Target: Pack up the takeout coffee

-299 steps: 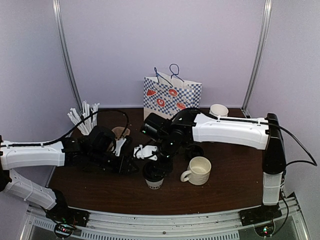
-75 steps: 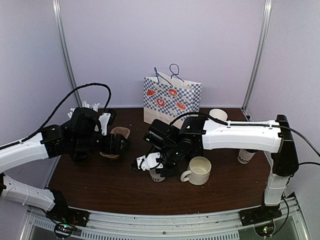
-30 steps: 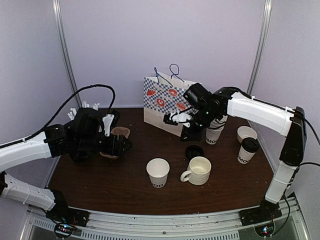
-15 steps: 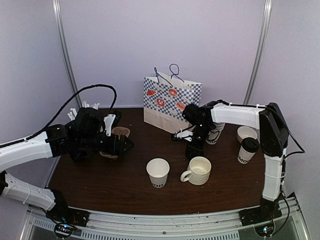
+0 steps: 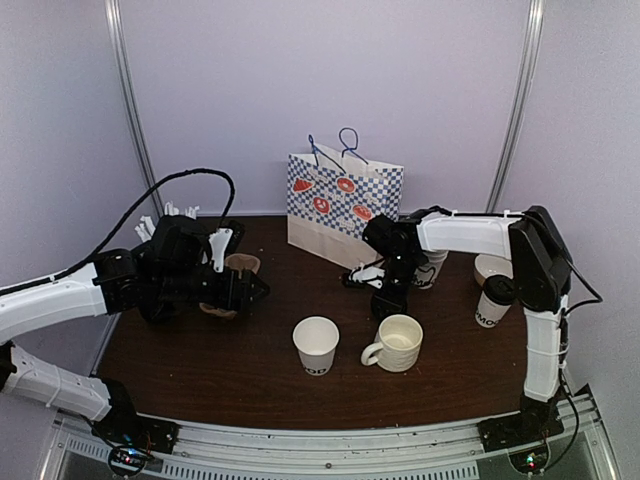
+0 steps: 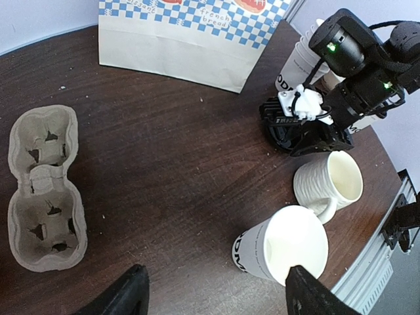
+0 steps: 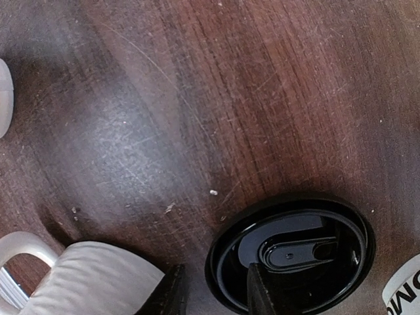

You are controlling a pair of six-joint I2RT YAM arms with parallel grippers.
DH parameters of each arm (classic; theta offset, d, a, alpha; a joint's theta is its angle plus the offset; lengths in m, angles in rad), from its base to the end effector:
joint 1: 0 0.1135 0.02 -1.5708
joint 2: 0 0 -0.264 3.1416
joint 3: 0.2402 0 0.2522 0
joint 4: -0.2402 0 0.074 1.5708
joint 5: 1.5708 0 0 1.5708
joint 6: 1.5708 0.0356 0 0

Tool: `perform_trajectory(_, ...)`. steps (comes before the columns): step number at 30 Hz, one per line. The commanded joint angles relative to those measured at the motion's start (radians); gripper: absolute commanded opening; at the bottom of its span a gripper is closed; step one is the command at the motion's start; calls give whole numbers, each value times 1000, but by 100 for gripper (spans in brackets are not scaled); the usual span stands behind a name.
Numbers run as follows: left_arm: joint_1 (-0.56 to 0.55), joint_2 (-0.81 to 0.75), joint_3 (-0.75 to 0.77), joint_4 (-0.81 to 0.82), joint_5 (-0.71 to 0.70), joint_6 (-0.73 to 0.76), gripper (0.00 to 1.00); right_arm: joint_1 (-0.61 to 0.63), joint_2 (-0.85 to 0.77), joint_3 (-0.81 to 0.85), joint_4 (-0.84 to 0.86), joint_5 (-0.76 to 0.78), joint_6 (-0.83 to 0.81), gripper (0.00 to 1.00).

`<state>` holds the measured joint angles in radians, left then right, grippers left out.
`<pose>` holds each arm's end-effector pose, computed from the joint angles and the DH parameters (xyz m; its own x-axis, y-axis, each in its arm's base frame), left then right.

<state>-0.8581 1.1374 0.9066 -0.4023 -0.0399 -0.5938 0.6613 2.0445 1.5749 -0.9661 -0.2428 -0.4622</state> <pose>0.1643 -0.1880 0.2906 -0.7319 -0.0082 -0.6814 0.3927 0.8121 -0.4315 0.3109 0.2528 0.1835 -0.4227 -0.8774 -0.2268 -0.9052 0.3965 0.1532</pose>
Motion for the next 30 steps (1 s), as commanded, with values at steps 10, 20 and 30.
perform_trajectory(10, 5, 12, -11, 54, 13, 2, 75, 4, 45, 1, 65, 114, 31, 18)
perform_trajectory(20, 5, 12, -14, 66, 14, 10, 75, 3, -37, 1, 63, 99, 31, 0)
perform_trajectory(30, 5, 35, -41, 231, 116, 95, 75, -4, -158, 104, -40, -164, 83, 0)
